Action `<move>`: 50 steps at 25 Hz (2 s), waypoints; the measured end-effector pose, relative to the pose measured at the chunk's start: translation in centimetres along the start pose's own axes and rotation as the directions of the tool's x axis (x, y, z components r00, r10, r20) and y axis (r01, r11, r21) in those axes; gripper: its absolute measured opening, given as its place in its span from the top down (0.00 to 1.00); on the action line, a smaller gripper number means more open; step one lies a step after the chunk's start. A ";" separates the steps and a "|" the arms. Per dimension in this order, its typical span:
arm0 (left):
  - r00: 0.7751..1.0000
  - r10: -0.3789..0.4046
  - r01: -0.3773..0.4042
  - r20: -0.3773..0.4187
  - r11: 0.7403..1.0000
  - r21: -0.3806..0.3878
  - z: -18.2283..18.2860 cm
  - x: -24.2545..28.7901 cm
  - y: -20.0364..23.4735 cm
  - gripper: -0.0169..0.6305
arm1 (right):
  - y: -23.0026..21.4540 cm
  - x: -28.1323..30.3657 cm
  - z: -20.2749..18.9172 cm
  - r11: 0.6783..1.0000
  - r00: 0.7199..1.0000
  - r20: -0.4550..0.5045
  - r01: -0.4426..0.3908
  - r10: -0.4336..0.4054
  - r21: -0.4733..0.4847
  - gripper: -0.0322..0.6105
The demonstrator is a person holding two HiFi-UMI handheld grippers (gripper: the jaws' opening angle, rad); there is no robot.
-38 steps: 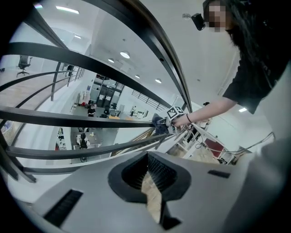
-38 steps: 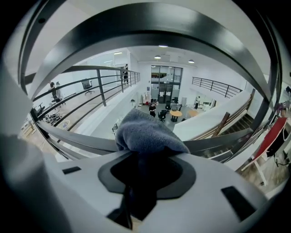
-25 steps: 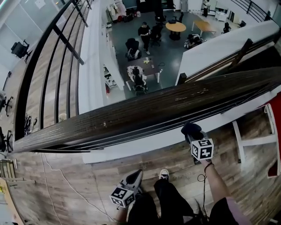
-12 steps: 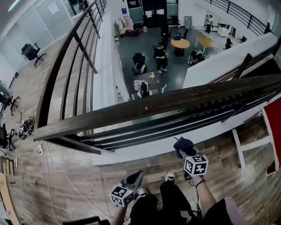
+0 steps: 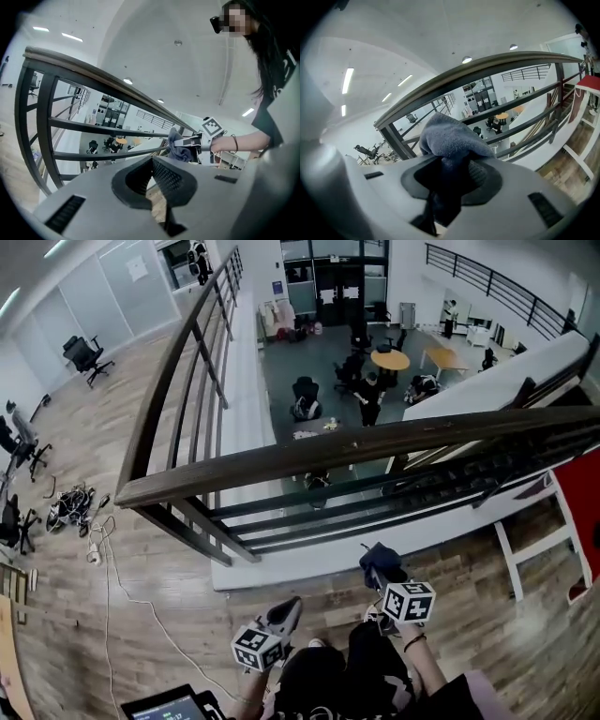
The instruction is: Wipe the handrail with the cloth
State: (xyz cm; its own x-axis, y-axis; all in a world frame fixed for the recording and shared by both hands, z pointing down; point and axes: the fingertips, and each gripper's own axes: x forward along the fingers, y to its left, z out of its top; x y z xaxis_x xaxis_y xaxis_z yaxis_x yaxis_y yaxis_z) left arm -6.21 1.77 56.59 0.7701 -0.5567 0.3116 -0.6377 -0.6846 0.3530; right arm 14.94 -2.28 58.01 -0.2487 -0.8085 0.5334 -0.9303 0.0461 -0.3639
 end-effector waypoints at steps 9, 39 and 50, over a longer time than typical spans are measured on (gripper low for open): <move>1.000 -0.006 0.006 0.030 1.000 -0.015 -1.0 -4.6 -2.4 0.97 | 5.0 -5.6 -4.5 1.000 1.000 -0.007 -0.012 0.012 -0.019 0.79; 0.988 0.099 -0.101 0.120 0.995 0.010 -5.5 -8.0 -23.7 0.97 | 2.9 -22.7 -13.5 0.942 0.975 -0.110 -0.216 0.193 -0.258 0.79; 0.991 0.072 -0.077 0.114 0.996 0.037 -5.9 -7.8 -25.7 0.97 | 1.8 -24.1 -13.7 0.948 0.979 -0.086 -0.200 0.184 -0.248 0.79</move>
State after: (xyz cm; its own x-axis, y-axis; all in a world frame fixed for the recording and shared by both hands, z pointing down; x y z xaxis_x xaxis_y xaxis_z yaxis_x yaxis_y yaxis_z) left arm 4.08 26.48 50.28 0.7189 -0.6546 0.2340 -0.6940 -0.6566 0.2955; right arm 15.60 25.30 54.97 -0.4379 -0.7326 0.5211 -0.8990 0.3507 -0.2623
